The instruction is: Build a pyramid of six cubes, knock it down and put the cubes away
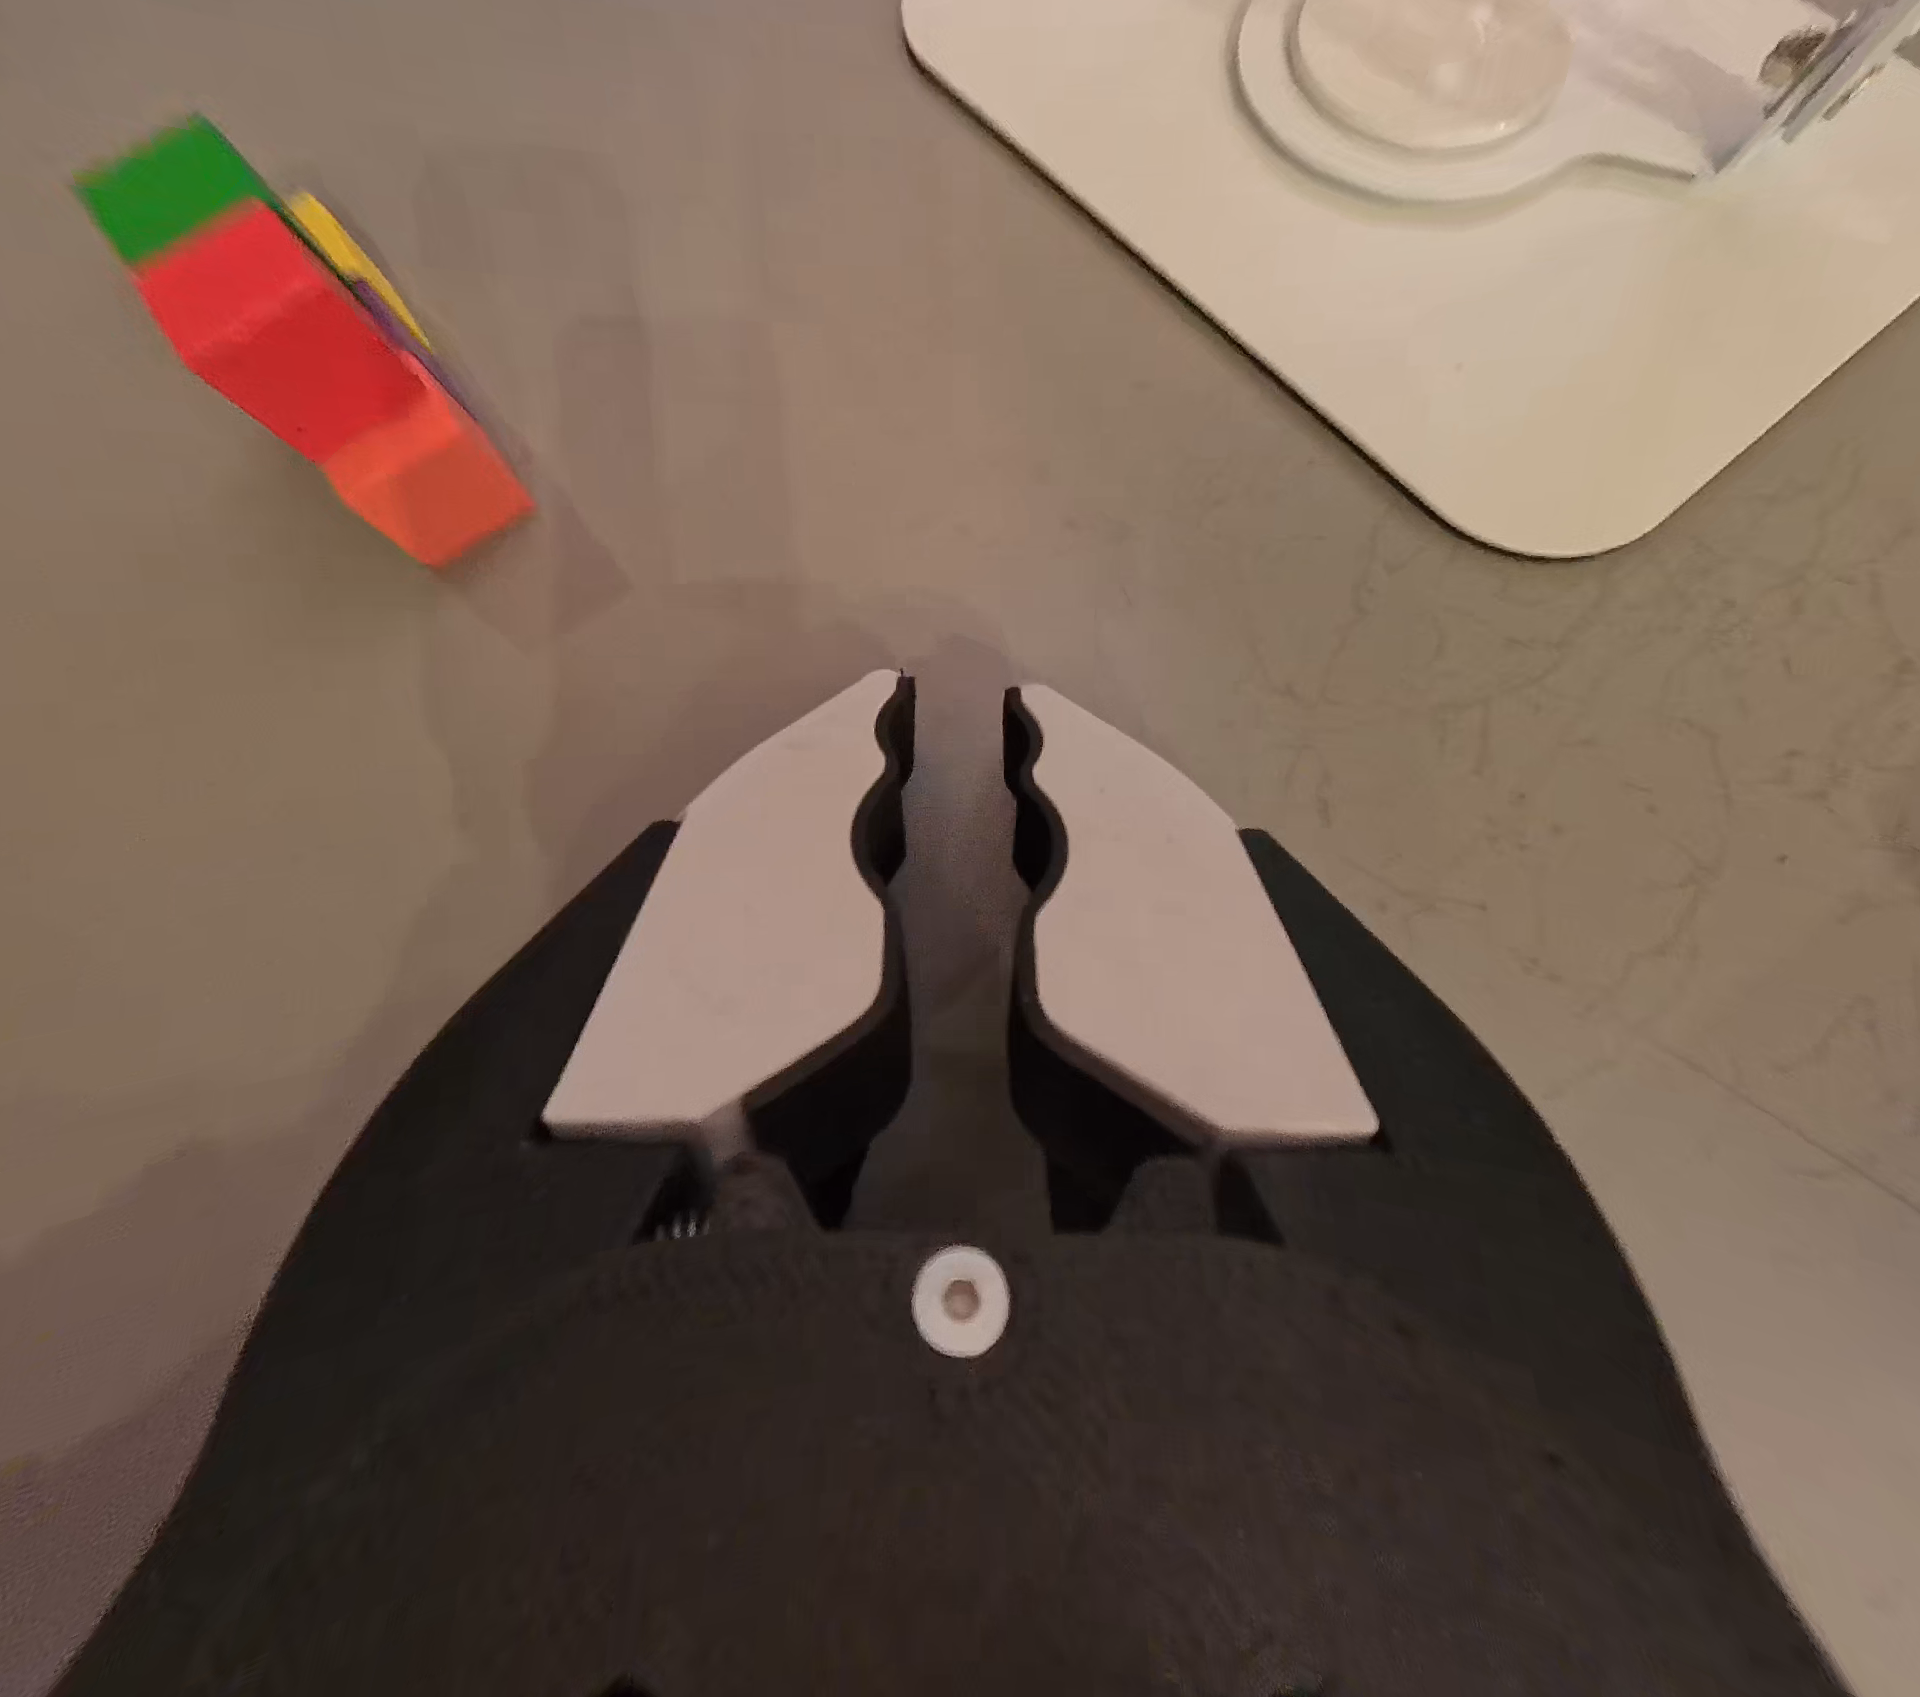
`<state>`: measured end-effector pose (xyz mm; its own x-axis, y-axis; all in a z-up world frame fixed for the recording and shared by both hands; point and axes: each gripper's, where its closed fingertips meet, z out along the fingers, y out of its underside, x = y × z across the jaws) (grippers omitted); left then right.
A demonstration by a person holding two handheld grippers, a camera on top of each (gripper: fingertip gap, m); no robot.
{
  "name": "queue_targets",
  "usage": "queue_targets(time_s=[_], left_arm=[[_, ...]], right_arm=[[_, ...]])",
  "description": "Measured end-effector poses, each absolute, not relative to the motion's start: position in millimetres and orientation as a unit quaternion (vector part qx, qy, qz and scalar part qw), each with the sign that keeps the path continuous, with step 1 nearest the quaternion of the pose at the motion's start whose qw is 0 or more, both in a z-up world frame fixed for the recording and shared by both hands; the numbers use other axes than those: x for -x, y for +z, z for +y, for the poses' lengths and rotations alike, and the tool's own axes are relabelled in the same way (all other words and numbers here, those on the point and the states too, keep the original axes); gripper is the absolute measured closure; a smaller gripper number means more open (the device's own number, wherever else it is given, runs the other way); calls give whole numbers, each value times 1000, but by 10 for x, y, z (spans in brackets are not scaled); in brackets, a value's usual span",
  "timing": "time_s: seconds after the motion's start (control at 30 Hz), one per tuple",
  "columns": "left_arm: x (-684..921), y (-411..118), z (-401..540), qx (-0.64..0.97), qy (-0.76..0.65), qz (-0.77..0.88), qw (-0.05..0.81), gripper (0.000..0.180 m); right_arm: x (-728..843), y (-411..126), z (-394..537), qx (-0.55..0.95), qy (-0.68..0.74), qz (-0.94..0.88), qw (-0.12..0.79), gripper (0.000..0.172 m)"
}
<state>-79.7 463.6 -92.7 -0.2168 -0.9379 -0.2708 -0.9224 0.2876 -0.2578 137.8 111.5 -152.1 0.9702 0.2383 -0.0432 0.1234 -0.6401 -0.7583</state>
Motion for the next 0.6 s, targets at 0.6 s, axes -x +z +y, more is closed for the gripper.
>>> queue_targets(time_s=[0.6], left_arm=[[410, -393, 2864, 526, -198, 782, 269, 153]], right_arm=[[-1221, -1373, 883, 882, 104, -82, 452, 141]])
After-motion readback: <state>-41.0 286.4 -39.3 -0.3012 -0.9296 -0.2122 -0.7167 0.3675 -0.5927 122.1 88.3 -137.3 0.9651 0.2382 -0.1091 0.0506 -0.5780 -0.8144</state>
